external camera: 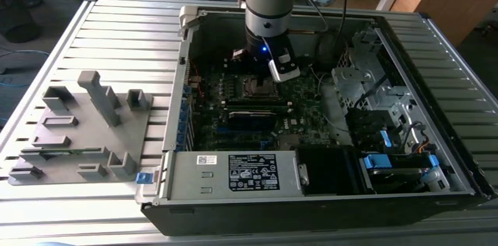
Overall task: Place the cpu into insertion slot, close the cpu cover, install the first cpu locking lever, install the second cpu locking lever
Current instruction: 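Install the second cpu locking lever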
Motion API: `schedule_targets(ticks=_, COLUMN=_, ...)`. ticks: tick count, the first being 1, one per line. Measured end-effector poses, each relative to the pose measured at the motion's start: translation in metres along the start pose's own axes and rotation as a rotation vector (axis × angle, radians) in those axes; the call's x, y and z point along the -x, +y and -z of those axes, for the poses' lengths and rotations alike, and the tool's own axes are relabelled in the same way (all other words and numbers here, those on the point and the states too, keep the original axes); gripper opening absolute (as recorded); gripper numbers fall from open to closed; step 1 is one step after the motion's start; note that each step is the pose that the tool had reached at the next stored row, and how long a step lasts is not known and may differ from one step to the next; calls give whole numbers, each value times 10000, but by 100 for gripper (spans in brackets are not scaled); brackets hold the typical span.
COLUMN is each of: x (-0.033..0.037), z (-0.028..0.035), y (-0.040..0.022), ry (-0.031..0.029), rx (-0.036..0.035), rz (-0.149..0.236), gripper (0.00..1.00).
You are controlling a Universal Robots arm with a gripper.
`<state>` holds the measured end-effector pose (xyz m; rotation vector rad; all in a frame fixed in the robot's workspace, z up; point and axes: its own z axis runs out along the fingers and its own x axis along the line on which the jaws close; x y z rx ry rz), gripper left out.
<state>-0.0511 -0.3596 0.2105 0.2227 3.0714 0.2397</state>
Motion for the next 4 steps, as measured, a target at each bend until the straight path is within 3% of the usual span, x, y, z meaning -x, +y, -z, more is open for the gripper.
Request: schedule_targets(ticks=4, x=0, z=0, y=0, ry=-4, rx=-31, rz=1, gripper=11)
